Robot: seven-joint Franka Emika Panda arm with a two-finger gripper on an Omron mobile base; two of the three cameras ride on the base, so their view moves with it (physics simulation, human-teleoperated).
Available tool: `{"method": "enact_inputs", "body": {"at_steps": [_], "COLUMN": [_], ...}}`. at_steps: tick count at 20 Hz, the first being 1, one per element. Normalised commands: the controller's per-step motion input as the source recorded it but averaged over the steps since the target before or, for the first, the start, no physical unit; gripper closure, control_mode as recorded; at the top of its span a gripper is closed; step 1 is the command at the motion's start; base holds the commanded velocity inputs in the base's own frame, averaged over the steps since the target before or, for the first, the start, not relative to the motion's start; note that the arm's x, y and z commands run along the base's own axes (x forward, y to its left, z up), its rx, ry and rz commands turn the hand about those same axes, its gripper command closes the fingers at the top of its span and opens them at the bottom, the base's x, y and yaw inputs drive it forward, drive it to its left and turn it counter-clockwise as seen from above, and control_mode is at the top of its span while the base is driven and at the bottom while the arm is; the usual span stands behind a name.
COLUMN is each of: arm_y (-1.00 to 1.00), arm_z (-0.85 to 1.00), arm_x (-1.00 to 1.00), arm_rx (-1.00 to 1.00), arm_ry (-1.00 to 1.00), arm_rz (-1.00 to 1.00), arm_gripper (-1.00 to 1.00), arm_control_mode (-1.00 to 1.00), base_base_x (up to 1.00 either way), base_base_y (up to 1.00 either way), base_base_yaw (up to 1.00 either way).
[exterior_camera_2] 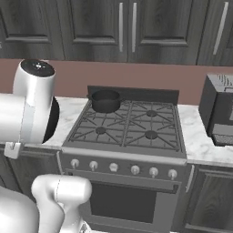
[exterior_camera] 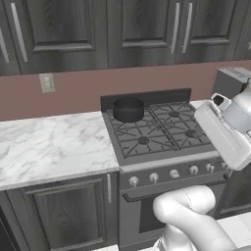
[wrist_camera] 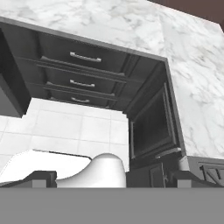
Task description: Move the pot and pan from the stove into the sink.
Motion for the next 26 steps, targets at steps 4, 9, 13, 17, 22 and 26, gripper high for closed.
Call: {"method": "enact_inputs", "body": {"at_steps": [4,9,13,17,22,26], "arm_y": [0.0,0.0,0.0,0.0,0.0,0.0], "arm_z": [0.0,0.0,0.0,0.0,0.0,0.0], "arm_x": [0.0,0.0,0.0,0.0,0.0,0.0], "arm_rx": [0.0,0.0,0.0,0.0,0.0,0.0], "arm_ry": [0.0,0.0,0.0,0.0,0.0,0.0], "arm_rz": [0.0,0.0,0.0,0.0,0.0,0.0], "arm_gripper": [-1.0,-1.0,-1.0,-1.0,-1.0,-1.0], "arm_control_mode": [1.0,1.0,1.0,1.0,1.0,1.0], "base_base_x": [0.0,0.0,0.01,0.0,0.0,0.0], "base_base_y": [0.0,0.0,-0.37,-0.57,-0.41,0.0], "base_base_yaw": [0.0,0.0,0.0,0.0,0.0,0.0]}}
